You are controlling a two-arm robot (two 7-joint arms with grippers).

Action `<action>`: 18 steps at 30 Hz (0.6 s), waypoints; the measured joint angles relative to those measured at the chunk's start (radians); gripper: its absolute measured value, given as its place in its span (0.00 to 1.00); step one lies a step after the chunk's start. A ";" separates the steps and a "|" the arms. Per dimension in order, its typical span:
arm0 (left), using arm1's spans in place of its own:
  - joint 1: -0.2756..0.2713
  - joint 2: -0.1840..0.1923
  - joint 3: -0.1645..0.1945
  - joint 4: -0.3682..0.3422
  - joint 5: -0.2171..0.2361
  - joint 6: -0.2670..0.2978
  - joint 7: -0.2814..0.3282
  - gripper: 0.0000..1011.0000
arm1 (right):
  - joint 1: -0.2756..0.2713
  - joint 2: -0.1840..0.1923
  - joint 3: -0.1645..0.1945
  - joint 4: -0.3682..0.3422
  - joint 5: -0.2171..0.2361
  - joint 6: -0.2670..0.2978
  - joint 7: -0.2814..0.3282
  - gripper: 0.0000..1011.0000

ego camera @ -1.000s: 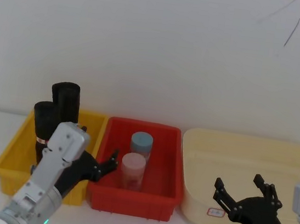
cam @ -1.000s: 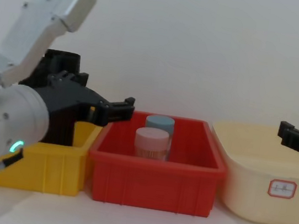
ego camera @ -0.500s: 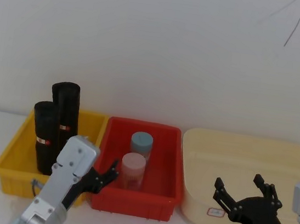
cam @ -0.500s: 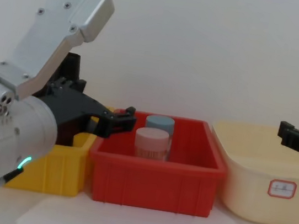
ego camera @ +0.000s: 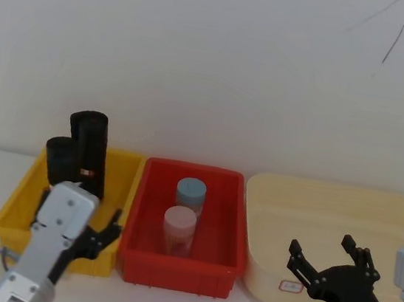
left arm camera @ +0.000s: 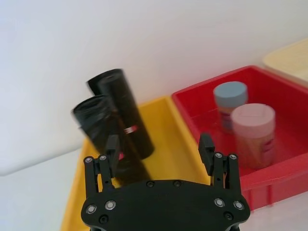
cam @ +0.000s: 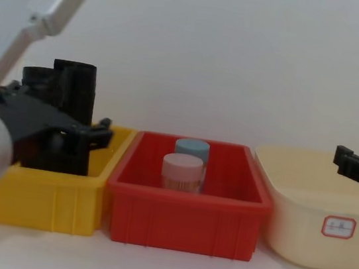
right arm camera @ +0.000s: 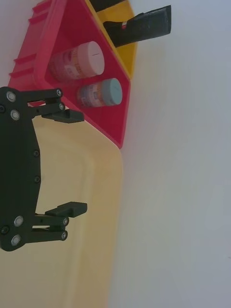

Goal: Pick up the garbage bag with the one hand and transfer it to the other hand.

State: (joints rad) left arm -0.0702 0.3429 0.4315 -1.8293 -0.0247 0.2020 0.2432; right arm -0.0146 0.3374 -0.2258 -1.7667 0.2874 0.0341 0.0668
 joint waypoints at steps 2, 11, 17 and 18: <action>0.009 0.003 -0.010 -0.007 0.000 0.003 0.005 0.99 | 0.000 0.000 0.000 0.000 0.000 0.000 0.000 0.99; 0.042 0.008 -0.071 -0.027 -0.028 0.014 0.016 0.99 | 0.000 0.000 0.000 0.000 0.000 0.000 0.000 0.99; 0.038 -0.001 -0.095 -0.006 -0.057 0.007 0.000 0.99 | 0.000 0.000 0.000 0.000 0.000 0.000 0.000 0.99; 0.035 -0.004 -0.098 -0.001 -0.062 0.004 -0.004 0.99 | 0.000 0.000 0.000 0.000 0.000 0.000 0.000 0.99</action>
State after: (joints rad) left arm -0.0355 0.3393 0.3333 -1.8305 -0.0869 0.2057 0.2392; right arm -0.0146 0.3374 -0.2258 -1.7668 0.2874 0.0341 0.0668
